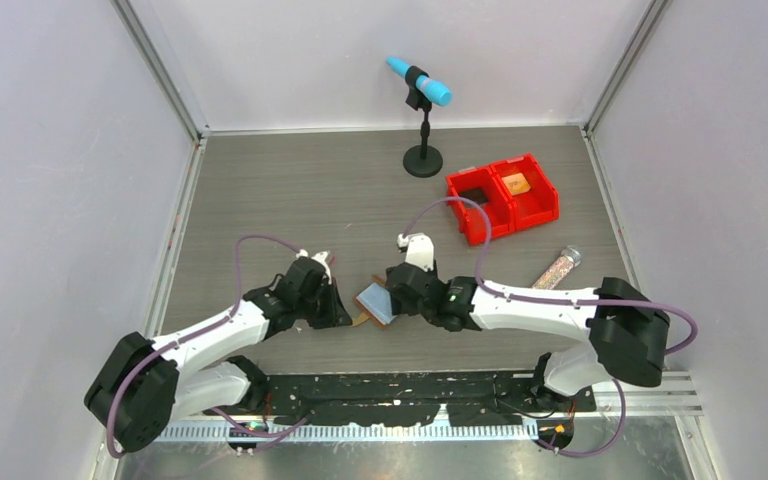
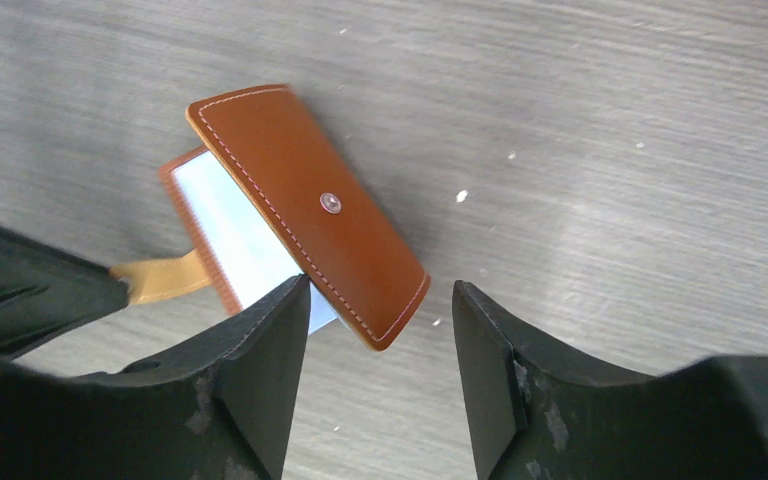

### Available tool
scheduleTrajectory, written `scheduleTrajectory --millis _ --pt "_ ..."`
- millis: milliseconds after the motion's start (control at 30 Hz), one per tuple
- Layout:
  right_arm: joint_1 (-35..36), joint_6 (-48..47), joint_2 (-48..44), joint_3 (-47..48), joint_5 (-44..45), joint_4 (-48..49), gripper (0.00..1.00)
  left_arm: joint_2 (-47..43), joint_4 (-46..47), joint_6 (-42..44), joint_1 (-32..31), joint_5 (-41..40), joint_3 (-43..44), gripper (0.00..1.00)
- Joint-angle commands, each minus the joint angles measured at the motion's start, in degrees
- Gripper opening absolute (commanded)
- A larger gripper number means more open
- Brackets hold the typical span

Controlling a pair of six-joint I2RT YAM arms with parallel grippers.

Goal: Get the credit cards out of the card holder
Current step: Open the card holder at the center of the board.

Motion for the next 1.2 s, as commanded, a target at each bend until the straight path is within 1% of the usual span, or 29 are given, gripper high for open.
scheduleTrajectory --millis 0,67,167,300,533,600,667,767,867,933,1000,1033,1067,1167 --pt "-5.0 -2.8 -2.0 -3.7 -3.4 4.1 0.56 -1.5 -4.0 2.1 0.5 -1.8 0.8 0.00" --pt "-6.6 -3.6 -2.1 -5.3 -6.4 6.7 0.52 -1.6 -4.3 2.2 0.7 -2.0 0.9 0.00" --pt "-8.1 -4.4 -1.8 -7.3 -11.4 10.6 0.49 -1.6 -4.7 2.5 1.0 -2.0 1.1 0.00" --pt "-9.1 -5.3 -1.5 -8.4 -14.1 13.6 0.47 -1.8 -5.8 2.9 1.4 -2.1 1.8 0.00" --pt "-12.0 -4.6 -3.0 -11.5 -19.9 18.3 0.39 -1.5 -10.2 5.3 2.9 -3.9 3.9 0.00" --pt "-12.3 -4.6 -3.8 -12.6 -22.1 21.1 0.39 -1.6 -11.2 6.2 3.3 -3.7 4.6 0.00" --pt "-12.4 -4.7 -3.7 -12.6 -24.0 22.5 0.43 -1.7 -11.4 7.1 3.5 -2.8 5.3 0.00" --pt "-12.7 -5.6 -2.4 -11.5 -25.5 22.9 0.45 -1.1 -11.8 8.1 3.6 -1.5 6.5 0.00" --pt "-13.6 -5.6 -0.6 -10.2 -26.1 23.0 0.43 0.0 -12.3 8.7 3.8 -0.9 7.5 0.00" --pt "-14.0 -5.0 0.1 -10.0 -26.4 22.9 0.37 0.8 -11.9 9.3 4.1 -0.5 7.6 0.00" --pt "-14.4 -4.1 0.2 -10.5 -27.1 22.9 0.24 1.7 -11.8 9.7 4.4 0.0 7.8 0.00" --pt "-14.4 -3.7 0.1 -10.8 -27.3 22.9 0.21 2.1 -11.9 10.0 4.8 0.2 7.9 0.00" --pt "-14.4 -2.8 0.0 -11.7 -27.7 23.0 0.16 2.4 -11.9 10.1 5.0 0.6 8.0 0.00" --pt "-14.4 0.5 -1.1 -15.6 -28.2 24.1 0.10 2.8 -13.4 10.9 5.6 1.9 8.6 0.00"
